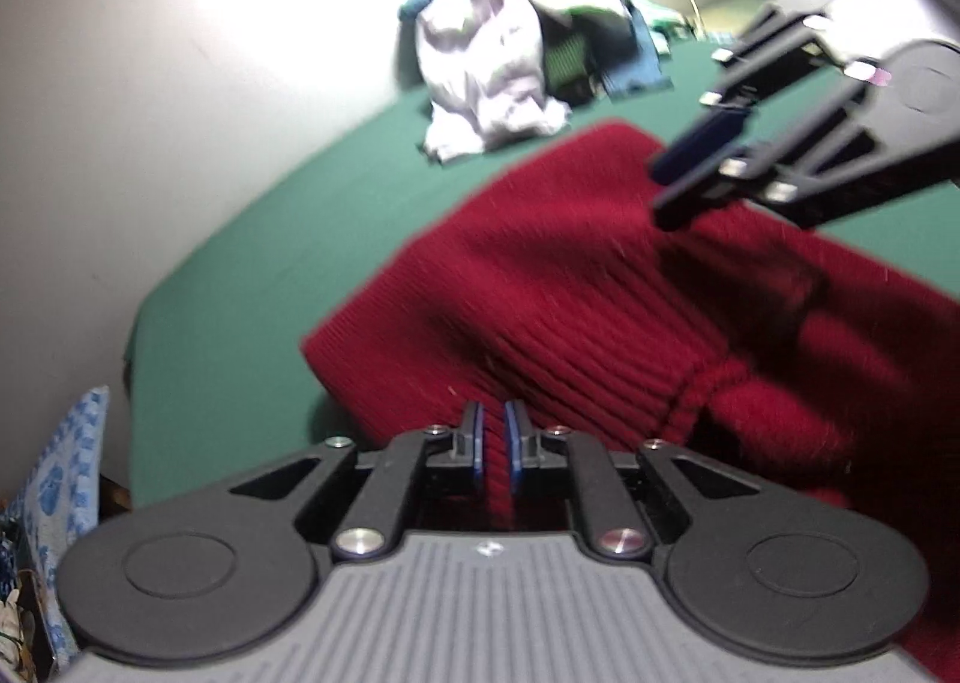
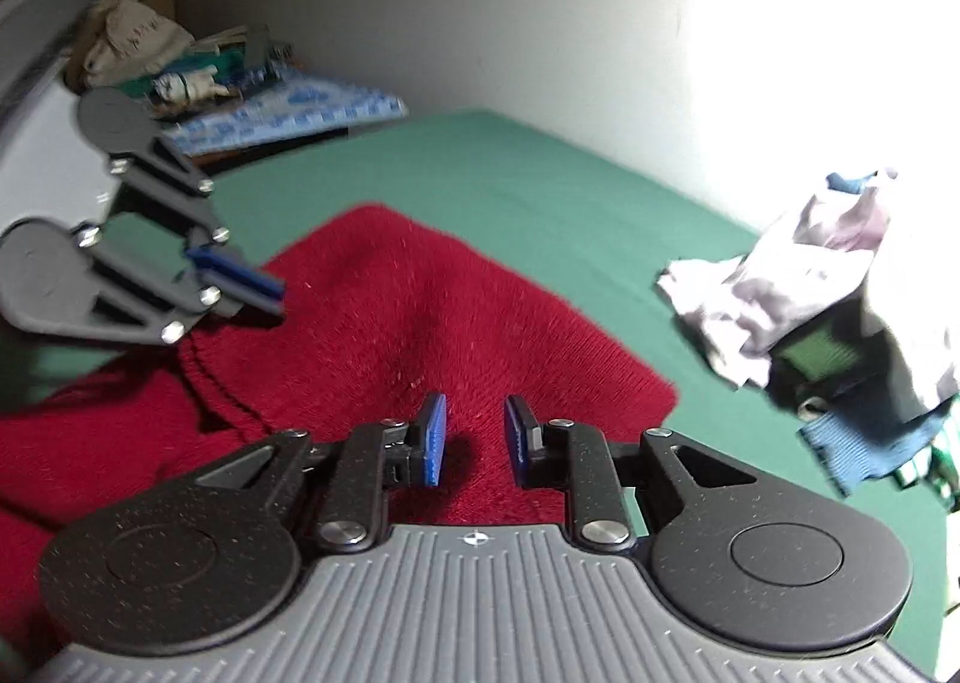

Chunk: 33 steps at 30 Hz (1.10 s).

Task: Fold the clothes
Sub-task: 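Open both grippers and release the folded sweater edge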

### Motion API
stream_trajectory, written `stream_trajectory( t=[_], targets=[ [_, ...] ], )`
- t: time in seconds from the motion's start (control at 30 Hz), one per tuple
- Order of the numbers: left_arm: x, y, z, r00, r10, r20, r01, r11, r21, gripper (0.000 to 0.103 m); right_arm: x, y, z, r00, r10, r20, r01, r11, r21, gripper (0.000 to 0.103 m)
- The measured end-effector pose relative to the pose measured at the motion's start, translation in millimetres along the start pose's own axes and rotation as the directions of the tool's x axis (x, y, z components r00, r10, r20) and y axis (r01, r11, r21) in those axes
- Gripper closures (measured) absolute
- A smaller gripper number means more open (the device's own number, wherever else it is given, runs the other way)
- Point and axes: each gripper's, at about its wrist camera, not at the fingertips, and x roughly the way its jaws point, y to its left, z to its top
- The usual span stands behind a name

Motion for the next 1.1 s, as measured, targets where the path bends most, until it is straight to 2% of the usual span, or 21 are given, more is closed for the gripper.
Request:
stream_trajectory(
  t=[0.03,0.1,0.3,0.37,0.4,0.5,0.57,0.7,0.83,0.97,1.1],
  targets=[
    [0.0,-2.2,-2.8,1.000,-0.007,-0.003,0.007,1.000,0.005,0.098,6.2,-1.9,-3.1,1.000,-0.002,-0.019,0.003,1.000,0.012,0.081],
    [-2.0,-6.9,-6.8,1.000,-0.022,-0.003,0.022,1.000,0.017,0.102,10.0,-12.2,-10.9,1.000,-0.004,-0.031,0.005,0.999,0.051,0.083],
    [-8.5,-8.3,-12.3,0.999,-0.032,0.002,0.032,0.999,0.032,0.103,8.3,-41.3,-22.9,0.999,0.003,-0.051,0.003,0.994,0.106,0.082],
    [-13.4,-2.4,-7.8,0.999,-0.039,0.007,0.039,0.999,0.034,0.095,3.7,-43.9,-17.7,0.999,0.005,-0.049,0.000,0.993,0.121,0.082],
    [-16.7,2.1,-3.8,0.999,-0.035,0.021,0.035,0.999,0.029,0.084,1.3,-46.0,-13.7,1.000,0.007,-0.025,-0.004,0.991,0.136,0.082],
    [-19.7,18.3,15.2,0.996,-0.012,0.085,0.012,1.000,0.002,0.083,5.6,-50.6,0.6,0.999,-0.023,0.034,0.017,0.984,0.179,0.082],
    [-12.0,28.1,28.0,0.994,0.009,0.113,-0.008,1.000,-0.014,0.080,21.1,-52.8,8.6,0.997,-0.061,0.038,0.053,0.981,0.188,0.082],
    [25.4,41.7,40.5,0.993,0.060,0.100,-0.056,0.997,-0.045,0.079,45.4,-60.3,14.4,0.997,-0.069,0.044,0.058,0.976,0.212,0.082],
    [51.4,48.1,31.9,0.995,0.072,0.065,-0.068,0.996,-0.057,0.079,52.7,-72.6,6.7,0.995,-0.095,0.006,0.092,0.980,0.174,0.082],
    [54.3,36.2,17.7,0.992,0.089,0.091,-0.088,0.996,-0.009,0.083,53.1,-86.4,-6.7,0.998,-0.068,0.017,0.062,0.971,0.230,0.082],
    [50.9,34.2,18.6,0.990,0.092,0.103,-0.094,0.995,0.013,0.083,52.2,-78.1,-4.6,0.996,-0.089,0.022,0.083,0.979,0.185,0.082]
  ],
)
